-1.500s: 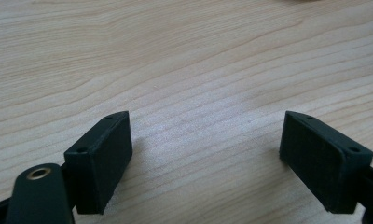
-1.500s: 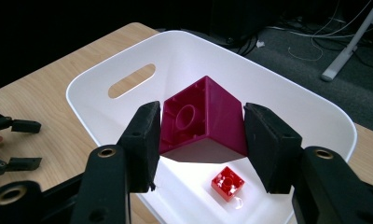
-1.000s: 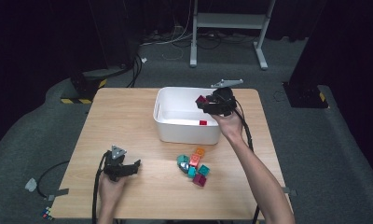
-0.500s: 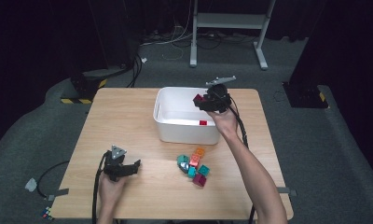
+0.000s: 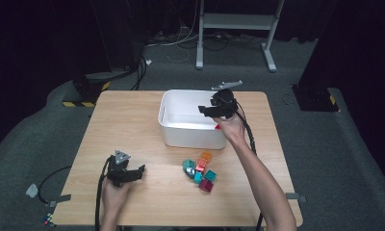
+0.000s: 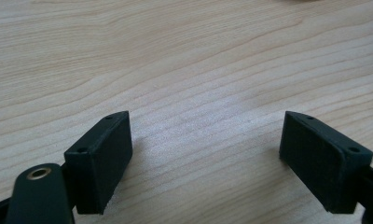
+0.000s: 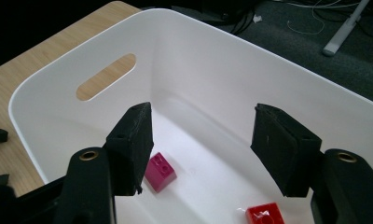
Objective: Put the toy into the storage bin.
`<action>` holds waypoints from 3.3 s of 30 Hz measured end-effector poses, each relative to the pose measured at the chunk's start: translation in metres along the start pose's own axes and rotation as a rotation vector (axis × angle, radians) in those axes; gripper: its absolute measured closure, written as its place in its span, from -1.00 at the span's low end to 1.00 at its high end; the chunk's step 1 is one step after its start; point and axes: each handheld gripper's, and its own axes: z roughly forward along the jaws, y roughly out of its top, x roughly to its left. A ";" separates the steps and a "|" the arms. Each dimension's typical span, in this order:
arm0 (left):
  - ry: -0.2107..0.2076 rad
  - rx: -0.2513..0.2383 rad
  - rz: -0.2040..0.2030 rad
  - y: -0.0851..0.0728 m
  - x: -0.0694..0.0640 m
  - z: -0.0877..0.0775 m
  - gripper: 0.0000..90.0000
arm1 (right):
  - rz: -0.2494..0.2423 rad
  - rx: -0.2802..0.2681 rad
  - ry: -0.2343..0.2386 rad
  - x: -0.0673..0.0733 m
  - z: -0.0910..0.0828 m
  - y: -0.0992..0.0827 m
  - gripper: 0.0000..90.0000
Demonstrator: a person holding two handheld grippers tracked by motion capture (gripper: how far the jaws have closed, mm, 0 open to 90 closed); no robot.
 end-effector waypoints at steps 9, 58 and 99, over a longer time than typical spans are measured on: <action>0.001 0.000 0.001 0.000 0.000 0.000 -0.62 | 0.002 -0.059 0.032 -0.001 -0.026 -0.013 -0.11; 0.004 0.000 0.000 0.000 0.000 0.000 -0.62 | -0.003 -0.082 0.084 0.039 -0.068 -0.175 -0.19; 0.004 0.000 0.000 0.000 0.000 0.000 -0.62 | -0.066 0.089 0.093 0.063 -0.019 -0.217 0.09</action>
